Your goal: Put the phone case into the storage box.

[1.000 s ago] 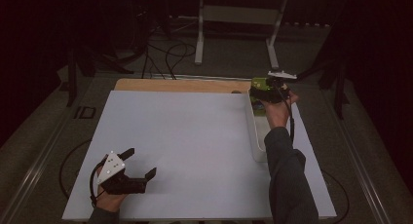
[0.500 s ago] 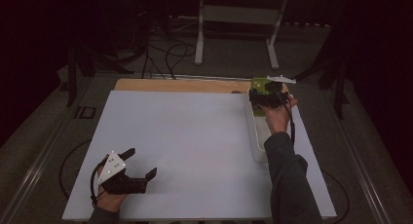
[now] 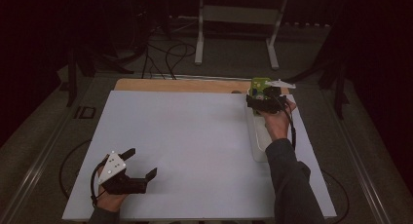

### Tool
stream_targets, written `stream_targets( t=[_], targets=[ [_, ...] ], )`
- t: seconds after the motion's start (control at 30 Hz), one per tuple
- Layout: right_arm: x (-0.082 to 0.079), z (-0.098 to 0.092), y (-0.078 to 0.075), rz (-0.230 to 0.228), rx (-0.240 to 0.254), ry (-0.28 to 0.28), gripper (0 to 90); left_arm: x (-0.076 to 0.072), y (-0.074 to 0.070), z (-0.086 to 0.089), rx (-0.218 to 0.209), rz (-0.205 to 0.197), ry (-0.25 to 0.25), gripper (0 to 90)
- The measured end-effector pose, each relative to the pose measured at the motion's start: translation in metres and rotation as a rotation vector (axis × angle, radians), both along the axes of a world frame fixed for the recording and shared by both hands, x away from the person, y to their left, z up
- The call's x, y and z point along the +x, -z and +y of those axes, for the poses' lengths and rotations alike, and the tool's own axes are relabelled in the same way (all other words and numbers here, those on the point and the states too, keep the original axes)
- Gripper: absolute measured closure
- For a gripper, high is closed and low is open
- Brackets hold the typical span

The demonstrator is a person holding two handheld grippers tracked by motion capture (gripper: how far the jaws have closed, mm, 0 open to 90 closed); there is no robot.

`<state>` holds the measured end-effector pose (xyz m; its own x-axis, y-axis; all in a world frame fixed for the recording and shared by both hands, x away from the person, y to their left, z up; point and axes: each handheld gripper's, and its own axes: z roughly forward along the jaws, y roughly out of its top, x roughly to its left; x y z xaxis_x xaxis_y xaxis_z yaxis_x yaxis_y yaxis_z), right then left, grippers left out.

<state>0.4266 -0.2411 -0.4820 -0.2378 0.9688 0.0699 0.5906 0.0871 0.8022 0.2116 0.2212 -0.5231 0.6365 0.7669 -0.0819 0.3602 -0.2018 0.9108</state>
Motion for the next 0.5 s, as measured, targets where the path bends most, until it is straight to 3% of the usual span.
stream_targets(
  t=[0.23,0.5],
  targets=[
    [-0.012,-0.001,-0.004,0.010,0.011,-0.001,9.9,0.000,0.000,-0.001,-0.001,-0.001,0.002,0.0],
    [-0.026,0.002,-0.008,-0.009,0.015,-0.051,9.8,0.000,0.000,-0.002,0.000,-0.003,0.003,0.0]
  ],
)
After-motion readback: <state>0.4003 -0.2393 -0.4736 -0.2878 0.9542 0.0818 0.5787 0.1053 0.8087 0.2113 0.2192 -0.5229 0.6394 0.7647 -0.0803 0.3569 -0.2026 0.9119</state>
